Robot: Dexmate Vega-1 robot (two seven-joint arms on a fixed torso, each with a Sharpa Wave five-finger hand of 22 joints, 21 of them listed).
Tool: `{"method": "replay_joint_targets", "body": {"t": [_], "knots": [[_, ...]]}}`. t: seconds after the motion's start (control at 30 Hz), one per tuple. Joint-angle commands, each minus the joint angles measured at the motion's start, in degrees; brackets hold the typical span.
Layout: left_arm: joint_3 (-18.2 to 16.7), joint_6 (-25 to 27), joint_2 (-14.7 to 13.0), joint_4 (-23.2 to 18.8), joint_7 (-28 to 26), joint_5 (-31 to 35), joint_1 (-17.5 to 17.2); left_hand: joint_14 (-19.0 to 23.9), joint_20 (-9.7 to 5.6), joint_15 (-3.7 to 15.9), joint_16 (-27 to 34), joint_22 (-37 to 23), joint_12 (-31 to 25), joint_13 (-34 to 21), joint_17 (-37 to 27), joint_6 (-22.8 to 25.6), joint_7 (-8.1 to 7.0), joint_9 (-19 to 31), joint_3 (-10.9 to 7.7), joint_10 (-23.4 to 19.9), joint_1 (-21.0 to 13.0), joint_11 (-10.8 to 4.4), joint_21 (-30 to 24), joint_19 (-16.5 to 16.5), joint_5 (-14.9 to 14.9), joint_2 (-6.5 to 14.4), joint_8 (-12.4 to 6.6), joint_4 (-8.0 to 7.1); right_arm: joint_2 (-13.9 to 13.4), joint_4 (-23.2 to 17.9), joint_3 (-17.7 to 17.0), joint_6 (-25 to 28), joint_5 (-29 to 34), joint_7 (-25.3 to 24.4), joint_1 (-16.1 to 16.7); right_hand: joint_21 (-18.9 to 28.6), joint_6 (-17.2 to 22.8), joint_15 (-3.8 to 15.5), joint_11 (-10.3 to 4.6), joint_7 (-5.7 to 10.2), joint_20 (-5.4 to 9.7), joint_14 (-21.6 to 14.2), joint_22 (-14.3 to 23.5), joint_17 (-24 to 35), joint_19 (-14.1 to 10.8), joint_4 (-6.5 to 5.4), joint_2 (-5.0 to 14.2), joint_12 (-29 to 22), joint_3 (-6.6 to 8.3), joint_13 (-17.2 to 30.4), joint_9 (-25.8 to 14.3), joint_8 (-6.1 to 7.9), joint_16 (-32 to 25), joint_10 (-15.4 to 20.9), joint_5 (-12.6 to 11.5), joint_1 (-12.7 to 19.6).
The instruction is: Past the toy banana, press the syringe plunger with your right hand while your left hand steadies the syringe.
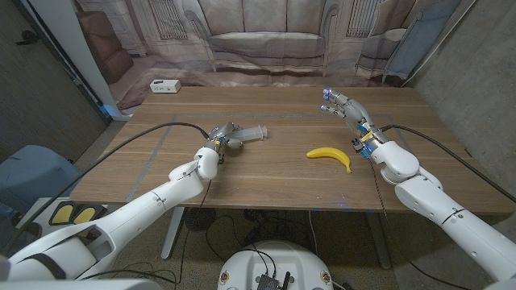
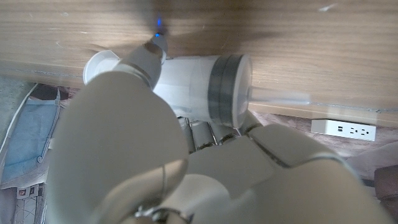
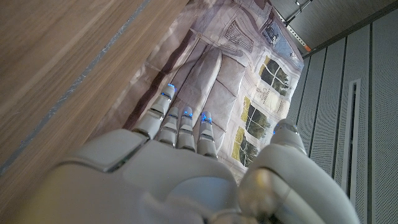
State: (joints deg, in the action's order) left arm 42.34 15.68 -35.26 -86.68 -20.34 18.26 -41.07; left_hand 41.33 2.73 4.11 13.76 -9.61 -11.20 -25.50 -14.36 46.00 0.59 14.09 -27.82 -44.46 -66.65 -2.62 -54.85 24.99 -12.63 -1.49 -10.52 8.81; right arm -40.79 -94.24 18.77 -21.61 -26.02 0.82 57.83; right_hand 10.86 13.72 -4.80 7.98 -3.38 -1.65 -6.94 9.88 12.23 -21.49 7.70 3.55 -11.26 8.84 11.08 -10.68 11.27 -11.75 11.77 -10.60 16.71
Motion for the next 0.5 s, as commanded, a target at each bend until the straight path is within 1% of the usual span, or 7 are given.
{"method": "replay_joint_targets", "body": {"t": [0.03, 0.17, 0.23, 0.3, 0.4, 0.5], "knots": [[0.78, 2.01, -0.03, -0.21, 1.00, 0.64, 0.58, -1.97, 0.81, -0.69, -0.69, -0.08, 0.59, 0.11, -0.15, -1.03, 0.07, -0.02, -0.98, 2.01, 6.45, 0.29, 0.95, -1.27, 0.22, 4.25, -0.09, -2.27, 0.21, 0.80, 0.27, -0.13, -0.23, 0.51, -0.64, 0.32, 0.39, -0.12, -0.02, 0.09, -0.19, 0.15, 0.12, 0.17, 0.28, 0.46, -0.23, -0.29, 0.13, 0.06, -0.07, 0.10, -0.18, 0.54, 0.08, 0.73], [1.13, 3.07, -0.16, -0.53, 1.56, 1.02, 0.78, -3.27, 1.57, -1.09, -0.93, -0.10, 0.77, 0.30, -0.19, -1.66, -0.04, -0.16, -0.18, 3.69, 7.56, 0.49, 1.78, -2.65, 0.30, 4.16, -0.11, -2.50, 0.24, 1.04, 0.28, -0.28, -0.36, 0.69, -0.74, 0.32, 0.52, -0.09, -0.02, -0.02, -0.20, 0.19, 0.12, 0.15, 0.31, 0.50, -0.23, -0.30, 0.16, 0.06, -0.07, 0.14, -0.16, 0.57, 0.09, 0.82], [1.31, 3.75, -0.16, -0.77, 1.64, 1.33, 0.83, -4.39, 2.31, -1.28, -1.20, -0.12, 0.68, 0.44, -0.17, -2.41, 0.36, -0.27, 0.26, 4.49, 8.27, 0.51, 2.33, -3.48, 0.32, 4.22, 0.00, -2.63, 0.20, 1.06, 0.25, -0.37, -0.36, 0.71, -0.68, 0.32, 0.54, -0.10, -0.01, 0.00, -0.20, 0.17, 0.12, 0.14, 0.30, 0.52, -0.23, -0.31, 0.17, 0.06, -0.07, 0.14, -0.17, 0.59, 0.10, 0.86], [1.60, 4.38, -0.25, -1.09, 1.87, 1.74, 0.90, -5.65, 2.81, -1.44, -1.49, -0.14, 0.80, 0.59, -0.12, -2.96, 0.23, -0.39, 0.83, 5.91, 9.04, 0.48, 2.86, -4.17, 0.38, 4.10, -0.03, -2.71, 0.16, 1.03, 0.19, -0.38, -0.53, 0.70, -0.50, 0.33, 0.53, -0.18, 0.01, -0.01, -0.18, 0.14, 0.11, 0.14, 0.30, 0.54, -0.23, -0.32, 0.19, 0.06, -0.07, 0.13, -0.18, 0.61, 0.11, 0.91], [1.91, 4.90, -0.38, -1.35, 2.33, 2.03, 1.06, -7.14, 3.25, -1.88, -1.78, -0.17, 0.79, 0.75, -0.09, -4.16, 0.03, -0.52, 1.32, 7.21, 9.52, 0.43, 3.66, -5.50, 0.43, 4.18, 0.13, -2.62, 0.16, 0.98, 0.10, -0.42, -0.65, 0.60, -0.31, 0.33, 0.55, -0.12, 0.00, -0.01, -0.18, 0.16, 0.11, 0.13, 0.29, 0.55, -0.24, -0.32, 0.19, 0.06, -0.07, 0.13, -0.17, 0.61, 0.12, 0.94], [2.23, 5.19, -0.53, -1.52, 2.88, 2.31, 1.28, -8.36, 3.70, -2.18, -1.86, -0.19, 0.85, 0.92, -0.11, -5.59, 0.16, -0.64, 1.95, 8.71, 10.01, 0.51, 4.29, -6.32, 0.54, 4.17, 0.32, -2.51, 0.05, 0.80, -0.01, -0.43, -0.62, 0.45, -0.09, 0.34, 0.55, -0.21, -0.03, -0.03, -0.17, 0.15, 0.11, 0.12, 0.29, 0.57, -0.24, -0.32, 0.21, 0.07, -0.07, 0.12, -0.18, 0.62, 0.13, 1.01]]}}
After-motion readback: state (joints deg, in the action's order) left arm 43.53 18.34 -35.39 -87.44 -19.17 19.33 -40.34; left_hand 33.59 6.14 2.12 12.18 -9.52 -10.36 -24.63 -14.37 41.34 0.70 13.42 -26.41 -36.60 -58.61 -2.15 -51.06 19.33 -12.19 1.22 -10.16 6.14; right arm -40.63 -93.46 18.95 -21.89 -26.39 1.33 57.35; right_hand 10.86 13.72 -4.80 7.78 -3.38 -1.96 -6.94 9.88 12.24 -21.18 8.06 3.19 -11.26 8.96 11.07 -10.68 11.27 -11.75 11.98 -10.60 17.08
